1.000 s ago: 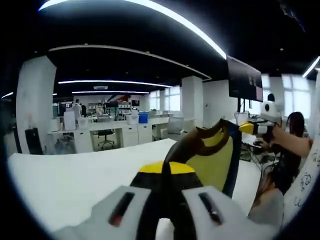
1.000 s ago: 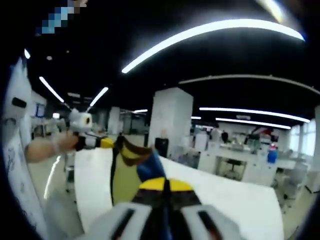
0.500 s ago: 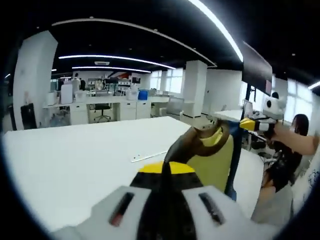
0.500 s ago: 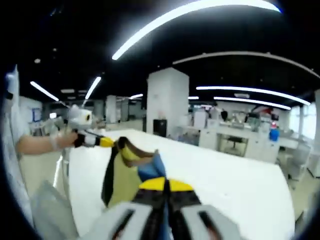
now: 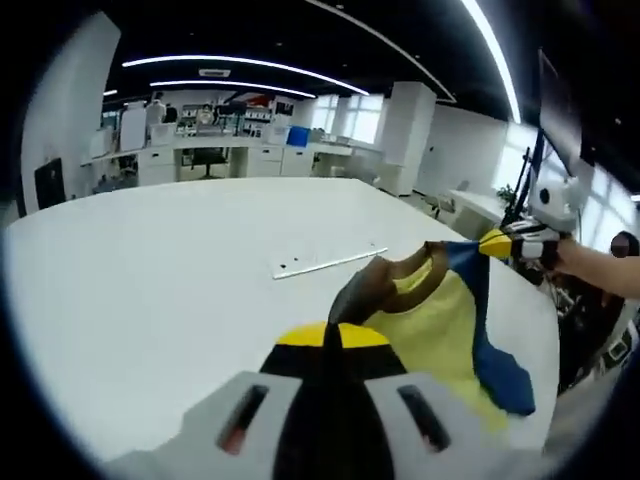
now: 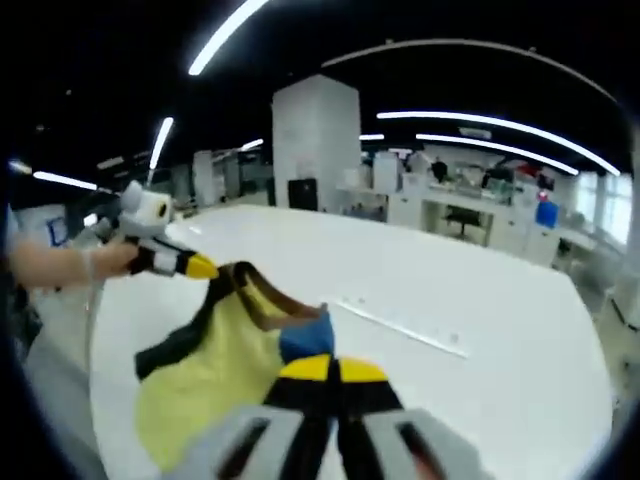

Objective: Fold the garment on the visible template until the final outline fits inside the template.

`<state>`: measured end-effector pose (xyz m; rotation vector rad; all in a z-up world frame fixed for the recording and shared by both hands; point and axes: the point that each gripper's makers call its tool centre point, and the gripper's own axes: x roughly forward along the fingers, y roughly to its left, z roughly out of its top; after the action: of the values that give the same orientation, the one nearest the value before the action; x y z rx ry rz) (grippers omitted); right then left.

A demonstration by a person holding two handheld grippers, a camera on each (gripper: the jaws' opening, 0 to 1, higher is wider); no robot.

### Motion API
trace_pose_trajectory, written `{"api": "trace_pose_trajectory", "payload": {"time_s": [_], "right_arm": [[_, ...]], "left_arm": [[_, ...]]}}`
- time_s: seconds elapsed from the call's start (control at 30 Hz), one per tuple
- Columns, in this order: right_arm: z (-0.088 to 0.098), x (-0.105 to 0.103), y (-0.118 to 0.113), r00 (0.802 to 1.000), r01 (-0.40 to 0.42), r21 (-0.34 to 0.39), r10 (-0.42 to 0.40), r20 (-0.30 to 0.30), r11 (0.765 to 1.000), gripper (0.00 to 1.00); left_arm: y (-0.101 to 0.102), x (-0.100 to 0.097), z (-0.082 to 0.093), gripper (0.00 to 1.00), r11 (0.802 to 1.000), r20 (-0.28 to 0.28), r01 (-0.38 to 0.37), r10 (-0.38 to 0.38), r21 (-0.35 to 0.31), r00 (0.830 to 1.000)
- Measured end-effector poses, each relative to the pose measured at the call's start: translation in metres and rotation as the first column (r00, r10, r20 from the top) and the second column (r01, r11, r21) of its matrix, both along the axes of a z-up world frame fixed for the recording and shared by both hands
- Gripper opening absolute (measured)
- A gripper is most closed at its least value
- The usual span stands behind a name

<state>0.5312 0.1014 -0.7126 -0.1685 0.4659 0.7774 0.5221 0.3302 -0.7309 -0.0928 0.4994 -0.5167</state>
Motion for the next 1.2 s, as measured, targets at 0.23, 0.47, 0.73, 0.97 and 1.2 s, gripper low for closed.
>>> {"api": "trace_pose_trajectory", "payload": {"time_s": [0.23, 0.47, 0.73, 0.97, 1.2], "right_arm": [[-0.061, 0.024, 0.005, 0.993, 0.015, -0.051, -0.021, -0.12, 0.999, 0.0], [-0.087, 0.026, 0.01, 0.986, 0.02, -0.077, -0.033, -0.164, 0.997, 0.0], [-0.096, 0.033, 0.006, 0.982, 0.038, -0.09, -0.054, -0.181, 0.995, 0.0], [-0.088, 0.02, 0.004, 0.984, 0.016, -0.091, -0.032, -0.175, 0.996, 0.15], [-0.086, -0.004, 0.006, 0.983, -0.003, -0.097, -0.014, -0.181, 0.995, 0.58]], "left_arm": [[0.006, 0.023, -0.057, 0.0, 0.999, -0.11, -0.027, 0.029, 0.022, 0.993], [0.007, 0.031, -0.086, 0.0, 0.999, -0.166, -0.034, 0.041, 0.041, 0.985], [0.004, 0.028, -0.088, 0.0, 0.999, -0.163, -0.025, 0.032, 0.043, 0.986], [0.007, 0.03, -0.079, 0.19, 0.996, -0.103, -0.009, 0.018, 0.094, 0.994], [0.003, 0.024, -0.062, 0.46, 0.995, -0.042, -0.008, 0.012, 0.102, 0.999]]}}
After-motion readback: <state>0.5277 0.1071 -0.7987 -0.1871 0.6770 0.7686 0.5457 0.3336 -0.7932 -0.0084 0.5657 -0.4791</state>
